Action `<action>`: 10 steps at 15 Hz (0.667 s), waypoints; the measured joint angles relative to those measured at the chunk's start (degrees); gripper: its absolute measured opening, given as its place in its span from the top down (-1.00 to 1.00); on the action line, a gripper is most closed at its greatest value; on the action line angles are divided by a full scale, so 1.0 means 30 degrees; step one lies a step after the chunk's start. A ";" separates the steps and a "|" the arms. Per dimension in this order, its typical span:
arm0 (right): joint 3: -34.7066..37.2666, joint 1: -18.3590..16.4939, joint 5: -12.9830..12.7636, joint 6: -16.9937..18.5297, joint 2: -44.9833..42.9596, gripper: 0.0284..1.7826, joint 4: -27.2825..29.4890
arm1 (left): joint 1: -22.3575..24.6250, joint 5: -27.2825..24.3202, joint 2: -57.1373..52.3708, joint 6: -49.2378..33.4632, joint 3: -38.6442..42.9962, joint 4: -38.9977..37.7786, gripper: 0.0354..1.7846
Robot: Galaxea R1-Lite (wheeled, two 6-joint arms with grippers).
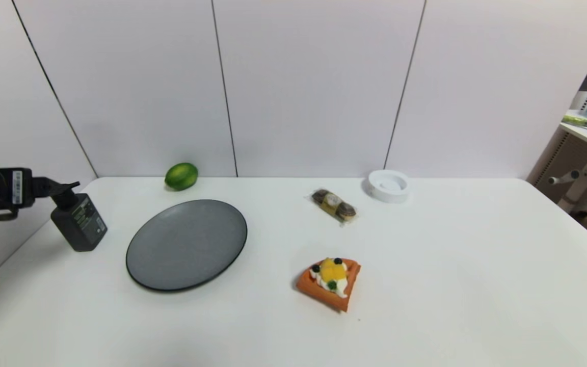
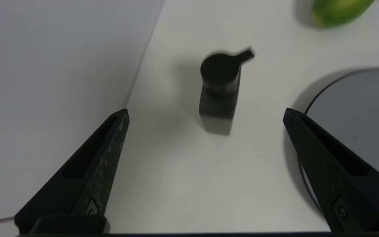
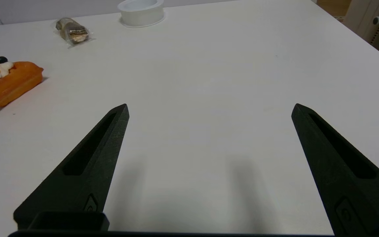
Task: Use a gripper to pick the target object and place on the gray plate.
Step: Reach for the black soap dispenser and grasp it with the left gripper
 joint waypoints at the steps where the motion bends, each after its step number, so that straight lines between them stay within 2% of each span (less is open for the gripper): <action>1: 0.0000 0.0000 -0.0008 0.0000 0.0000 -0.92 0.0000 | 0.0118 -0.0008 0.0341 -0.0028 0.0727 0.0024 -0.89; 6: 0.0000 0.0000 -0.0008 0.0008 0.0000 -0.92 0.0000 | 0.0735 -0.1597 0.1922 -0.0061 0.1885 -0.0183 -0.89; 10: 0.0000 0.0000 0.0000 0.0000 0.0000 -0.92 0.0000 | 0.0825 -0.1715 0.3003 0.0000 0.1995 -0.2081 -0.89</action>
